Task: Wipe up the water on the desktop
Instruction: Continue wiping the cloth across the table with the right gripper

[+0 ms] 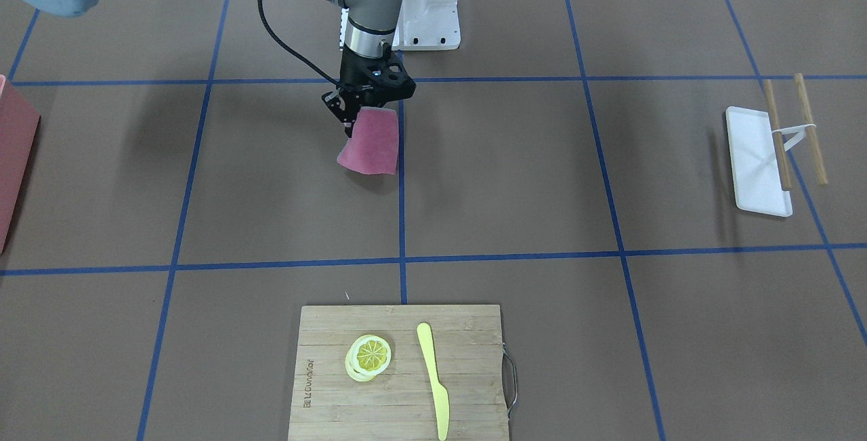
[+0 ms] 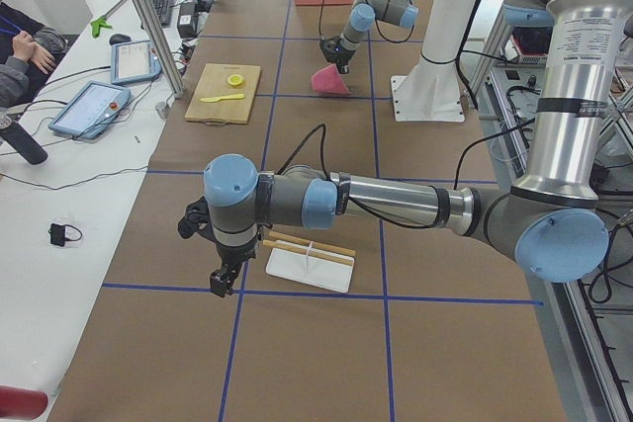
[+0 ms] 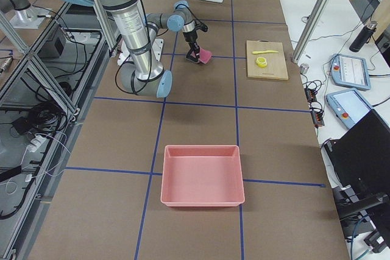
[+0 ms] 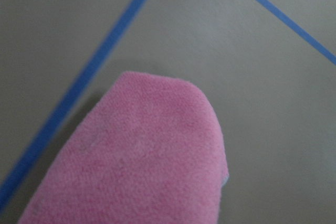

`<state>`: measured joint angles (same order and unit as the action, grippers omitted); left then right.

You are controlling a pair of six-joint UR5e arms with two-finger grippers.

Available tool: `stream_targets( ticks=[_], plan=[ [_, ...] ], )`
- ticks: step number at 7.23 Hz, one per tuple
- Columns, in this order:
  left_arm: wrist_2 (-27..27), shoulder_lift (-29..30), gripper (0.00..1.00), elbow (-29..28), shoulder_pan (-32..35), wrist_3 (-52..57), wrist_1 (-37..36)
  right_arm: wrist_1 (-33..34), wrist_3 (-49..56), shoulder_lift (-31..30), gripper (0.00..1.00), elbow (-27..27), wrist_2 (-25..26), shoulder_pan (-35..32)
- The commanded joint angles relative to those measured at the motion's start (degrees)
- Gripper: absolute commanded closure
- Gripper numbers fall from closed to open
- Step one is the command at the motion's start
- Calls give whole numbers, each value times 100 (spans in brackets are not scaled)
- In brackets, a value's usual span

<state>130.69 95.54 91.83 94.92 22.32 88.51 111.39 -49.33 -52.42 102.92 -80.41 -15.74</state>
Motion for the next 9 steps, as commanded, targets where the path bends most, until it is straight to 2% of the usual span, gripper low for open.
stream_targets(
  ticks=[1, 2, 4, 5, 6, 7, 8, 9],
  plan=[
    [0, 0, 2, -7, 0, 0, 0, 1799, 571, -793, 100, 1198, 7, -156],
    [0, 0, 2, 2, 0, 0, 0, 2382, 826, -1057, 100, 1447, 34, -297],
    [0, 0, 2, -7, 0, 0, 0, 3124, 1196, -1523, 100, 1450, 243, -543],
    [0, 0, 2, 10, 0, 0, 0, 3082, 1198, -1848, 100, 1398, 384, -509],
    [0, 0, 2, 2, 0, 0, 0, 3039, 1128, -1660, 100, 1362, 359, -431],
    [0, 0, 2, 10, 0, 0, 0, 3021, 988, -1075, 100, 1162, 281, -343],
    [0, 0, 2, 10, 0, 0, 0, 2612, 778, -730, 100, 742, 202, -264],
    [0, 0, 2, 2, 0, 0, 0, 1729, 585, -639, 100, 373, 36, -228]
  ],
)
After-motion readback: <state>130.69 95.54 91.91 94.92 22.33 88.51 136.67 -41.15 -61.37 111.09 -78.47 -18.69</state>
